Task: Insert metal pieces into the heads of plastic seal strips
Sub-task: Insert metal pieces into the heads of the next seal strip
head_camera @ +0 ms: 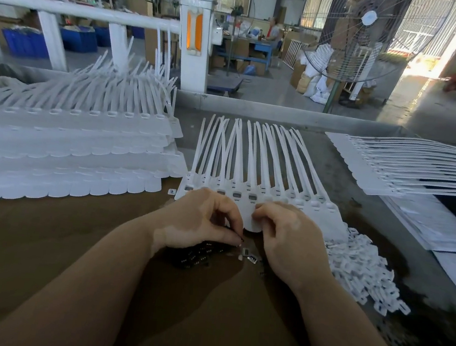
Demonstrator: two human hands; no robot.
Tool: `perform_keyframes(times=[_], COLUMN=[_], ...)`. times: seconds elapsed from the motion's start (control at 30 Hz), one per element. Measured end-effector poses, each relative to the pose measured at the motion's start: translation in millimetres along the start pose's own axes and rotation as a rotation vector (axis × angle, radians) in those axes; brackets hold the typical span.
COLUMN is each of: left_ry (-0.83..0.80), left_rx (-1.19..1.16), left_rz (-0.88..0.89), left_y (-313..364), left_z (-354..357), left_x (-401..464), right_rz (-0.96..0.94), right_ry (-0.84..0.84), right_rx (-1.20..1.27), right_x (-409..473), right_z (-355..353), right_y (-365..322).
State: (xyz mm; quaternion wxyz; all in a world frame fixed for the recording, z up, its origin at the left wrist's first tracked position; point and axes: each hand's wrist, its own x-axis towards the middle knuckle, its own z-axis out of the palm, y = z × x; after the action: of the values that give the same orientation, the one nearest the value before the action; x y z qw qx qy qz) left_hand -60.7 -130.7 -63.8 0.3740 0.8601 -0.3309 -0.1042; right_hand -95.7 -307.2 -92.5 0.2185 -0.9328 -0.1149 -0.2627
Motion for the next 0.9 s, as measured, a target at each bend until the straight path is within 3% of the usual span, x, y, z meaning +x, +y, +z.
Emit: perform_keyframes(times=[0.23, 0.57, 0.9], left_ry=[0.245, 0.365, 0.39], left_rx=[-0.179, -0.313, -0.265], left_rz=[-0.024, -0.087, -0.176], left_y=[0, 2, 10], left_z=[4, 5, -8], left_x=[0, 9, 40], right_rz=[-0.001, -0.042, -0.076], right_ry=[0.017, 0.029, 0.02], right_rx=[0.022, 0.014, -0.025], right_x=[0, -1, 0], right_z=[1, -1, -7], right_y=[0, -1, -7])
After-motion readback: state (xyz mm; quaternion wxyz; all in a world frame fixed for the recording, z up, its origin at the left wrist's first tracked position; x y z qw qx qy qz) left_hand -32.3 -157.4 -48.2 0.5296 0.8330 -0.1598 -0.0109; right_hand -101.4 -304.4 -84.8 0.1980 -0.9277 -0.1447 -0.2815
